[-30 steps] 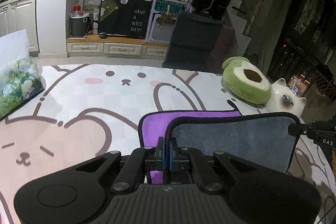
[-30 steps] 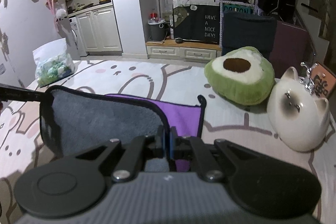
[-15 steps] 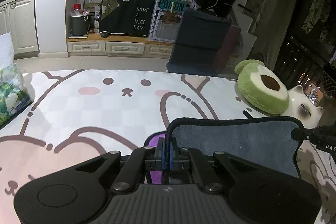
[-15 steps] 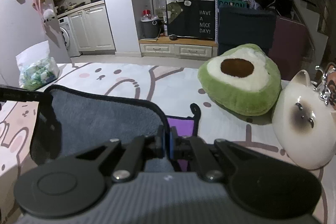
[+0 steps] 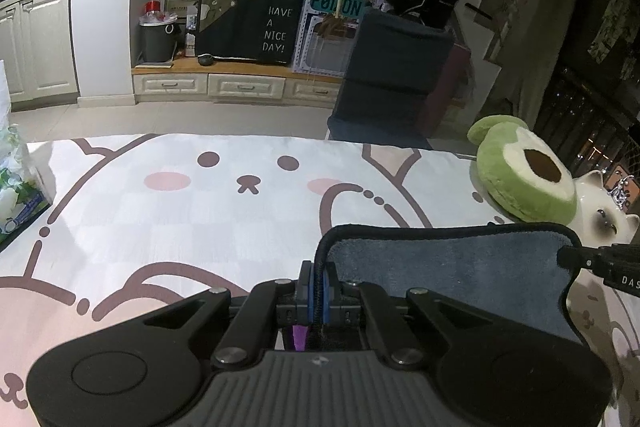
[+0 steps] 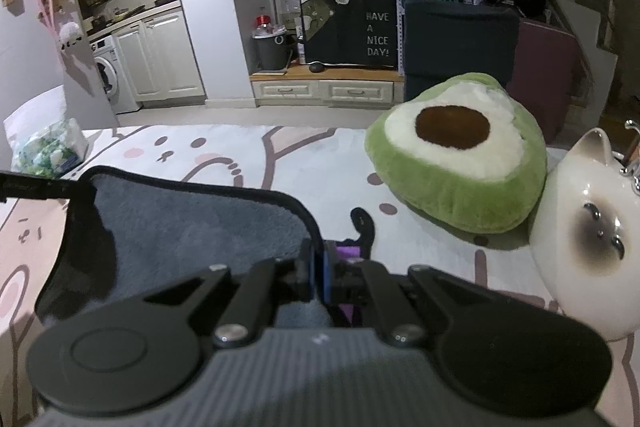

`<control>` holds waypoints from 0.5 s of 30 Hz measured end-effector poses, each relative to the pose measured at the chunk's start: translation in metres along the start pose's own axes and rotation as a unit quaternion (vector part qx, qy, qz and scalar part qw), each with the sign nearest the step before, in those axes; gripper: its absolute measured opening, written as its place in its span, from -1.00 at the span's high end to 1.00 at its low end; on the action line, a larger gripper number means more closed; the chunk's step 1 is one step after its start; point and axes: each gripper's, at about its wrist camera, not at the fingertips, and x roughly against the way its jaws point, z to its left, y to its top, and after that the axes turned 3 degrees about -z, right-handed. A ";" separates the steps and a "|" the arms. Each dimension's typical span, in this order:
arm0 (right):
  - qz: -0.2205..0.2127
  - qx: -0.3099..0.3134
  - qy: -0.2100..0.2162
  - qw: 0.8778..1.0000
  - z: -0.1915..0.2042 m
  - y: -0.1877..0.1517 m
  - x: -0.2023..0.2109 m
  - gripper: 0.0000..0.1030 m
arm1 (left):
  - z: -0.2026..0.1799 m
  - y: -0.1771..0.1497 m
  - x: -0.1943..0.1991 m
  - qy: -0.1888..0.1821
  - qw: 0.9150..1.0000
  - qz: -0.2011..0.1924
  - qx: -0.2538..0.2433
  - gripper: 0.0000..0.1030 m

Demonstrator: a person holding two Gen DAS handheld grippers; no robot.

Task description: Fold towel

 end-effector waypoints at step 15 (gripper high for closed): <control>0.017 -0.003 -0.010 1.000 -0.004 0.003 -0.024 0.90 | 0.003 0.003 -0.022 0.006 1.000 0.014 -0.004 0.92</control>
